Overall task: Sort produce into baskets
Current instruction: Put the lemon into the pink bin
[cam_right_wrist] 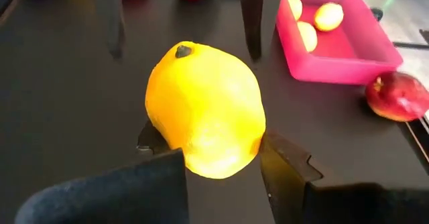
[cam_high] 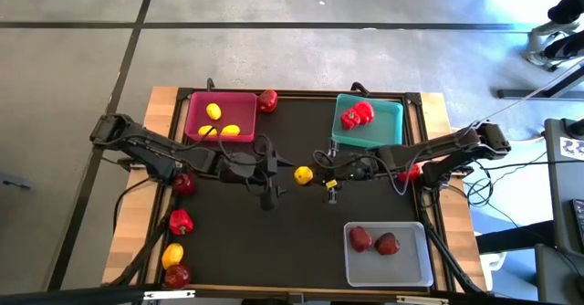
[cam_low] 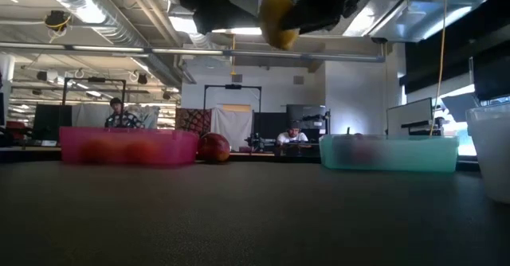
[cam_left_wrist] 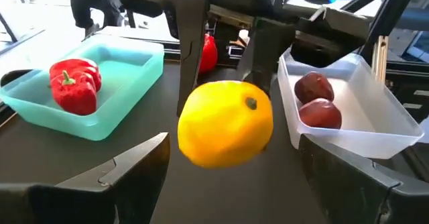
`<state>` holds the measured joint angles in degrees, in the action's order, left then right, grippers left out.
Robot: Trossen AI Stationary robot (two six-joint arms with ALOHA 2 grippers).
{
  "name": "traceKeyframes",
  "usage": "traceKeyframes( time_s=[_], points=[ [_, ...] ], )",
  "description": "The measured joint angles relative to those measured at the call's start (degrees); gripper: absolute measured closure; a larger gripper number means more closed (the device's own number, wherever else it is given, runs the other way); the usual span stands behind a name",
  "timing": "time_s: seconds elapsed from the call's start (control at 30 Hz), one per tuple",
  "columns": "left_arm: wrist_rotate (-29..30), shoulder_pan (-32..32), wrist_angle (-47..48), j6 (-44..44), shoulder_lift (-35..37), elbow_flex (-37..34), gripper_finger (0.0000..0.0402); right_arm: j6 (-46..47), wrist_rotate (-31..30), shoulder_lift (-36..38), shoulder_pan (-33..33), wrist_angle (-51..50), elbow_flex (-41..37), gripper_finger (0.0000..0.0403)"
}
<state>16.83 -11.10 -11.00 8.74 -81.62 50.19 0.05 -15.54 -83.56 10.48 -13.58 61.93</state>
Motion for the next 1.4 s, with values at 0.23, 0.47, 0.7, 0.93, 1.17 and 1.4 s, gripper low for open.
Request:
traceKeyframes(
  time_s=[0.23, 0.47, 0.7, 0.93, 1.17, 1.4],
  points=[
    [-0.3, -0.2, -2.2, 0.2, -1.3, 0.0, 0.0079, 0.3, 3.0, -2.4, 0.0, 5.7, 0.0, 0.0308],
    [-0.5, -0.4, -1.4, 0.1, -1.9, 0.0, 0.0129, 1.1, 3.2, -3.8, 0.0, 6.8, 0.0, 0.0308],
    [-0.5, -0.6, -1.6, -1.1, -1.9, 0.0, 0.0195, 1.2, 4.3, -3.8, 0.0, 7.2, 0.0, 0.0308],
    [-0.5, -0.6, -1.5, -1.2, -1.9, 0.0, 0.0204, 1.2, 4.6, -3.8, 0.0, 7.3, 0.0, 0.0296],
    [-0.6, -0.6, -1.6, -1.4, -1.9, 0.0, 0.0201, 1.1, 4.9, -3.5, 0.0, 6.3, 0.0, 0.0217],
    [-0.2, -0.5, 3.4, 0.4, 0.3, 0.0, 0.0197, 6.7, 7.6, 2.5, 0.0, -7.6, 0.1, 0.0171]
  ],
)
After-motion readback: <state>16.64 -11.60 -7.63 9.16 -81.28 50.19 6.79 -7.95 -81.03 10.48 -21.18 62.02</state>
